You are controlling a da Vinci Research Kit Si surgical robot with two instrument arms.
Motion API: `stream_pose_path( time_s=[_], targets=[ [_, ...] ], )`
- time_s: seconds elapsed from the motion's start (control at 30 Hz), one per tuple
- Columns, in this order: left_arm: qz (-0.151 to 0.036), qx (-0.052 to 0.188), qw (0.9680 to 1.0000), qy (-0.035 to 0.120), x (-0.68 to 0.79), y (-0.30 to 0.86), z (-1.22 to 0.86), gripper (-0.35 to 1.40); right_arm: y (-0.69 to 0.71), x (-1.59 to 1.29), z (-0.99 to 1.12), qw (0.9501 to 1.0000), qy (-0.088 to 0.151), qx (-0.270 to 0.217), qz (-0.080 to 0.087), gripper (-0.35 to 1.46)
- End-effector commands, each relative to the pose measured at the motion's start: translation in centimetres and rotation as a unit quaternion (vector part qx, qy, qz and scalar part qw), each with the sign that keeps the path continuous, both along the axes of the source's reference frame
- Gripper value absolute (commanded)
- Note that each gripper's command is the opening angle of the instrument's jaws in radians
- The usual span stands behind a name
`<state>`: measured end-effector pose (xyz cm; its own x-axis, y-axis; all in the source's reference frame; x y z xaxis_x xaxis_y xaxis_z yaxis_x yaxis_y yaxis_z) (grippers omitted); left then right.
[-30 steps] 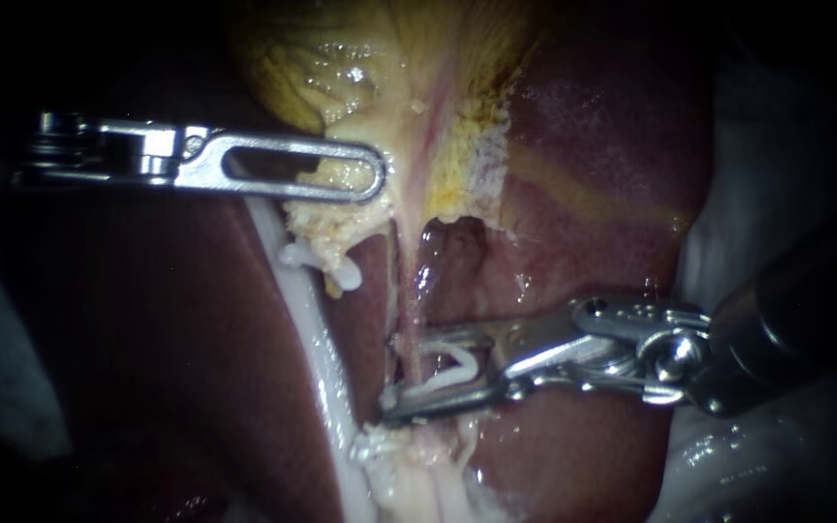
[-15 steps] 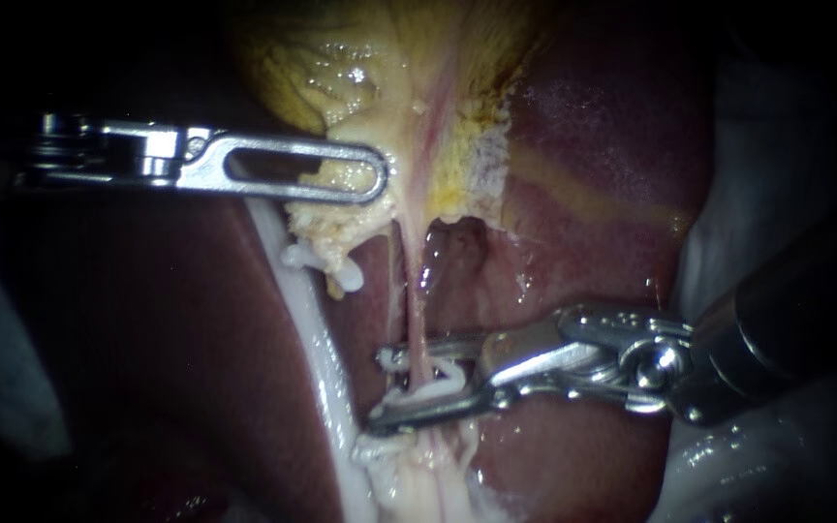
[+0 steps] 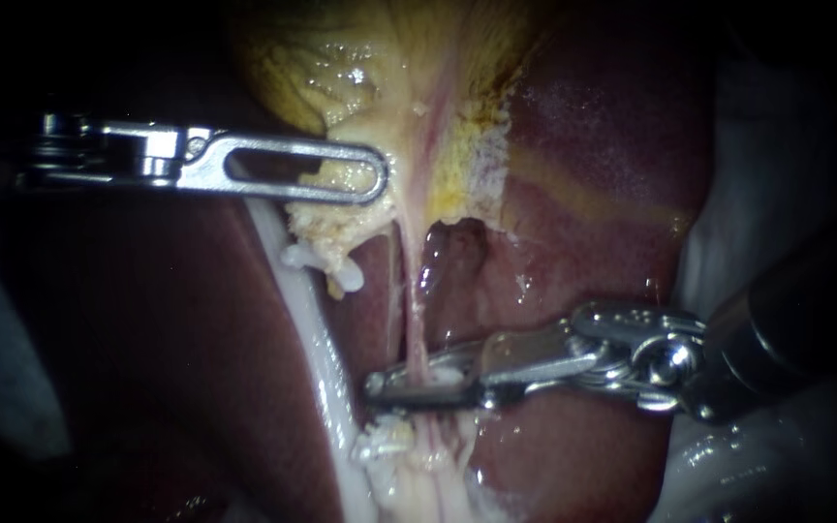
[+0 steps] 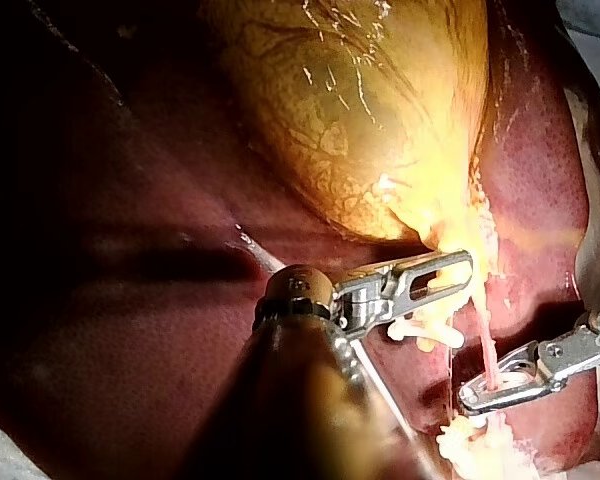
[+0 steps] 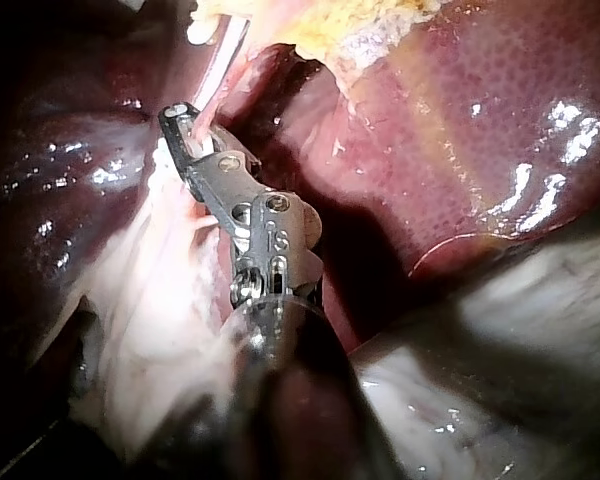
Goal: Clipping second clip right tube
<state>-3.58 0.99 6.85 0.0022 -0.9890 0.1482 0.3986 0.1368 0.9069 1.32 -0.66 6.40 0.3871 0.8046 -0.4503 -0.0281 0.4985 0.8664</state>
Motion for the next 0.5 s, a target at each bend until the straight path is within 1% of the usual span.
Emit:
stream_pose_path(
  time_s=[0.03,0.5],
  targets=[
    [0.0,0.0,1.0,0.0,0.0,0.0,0.0,-0.35,-0.01,0.0,0.0,1.0,-0.001,-0.001,-0.001,-0.35],
    [0.0,0.0,1.0,0.0,0.0,0.0,0.0,-0.35,-0.01,0.0,0.0,1.0,0.001,0.001,-0.003,-0.35]
  ],
)
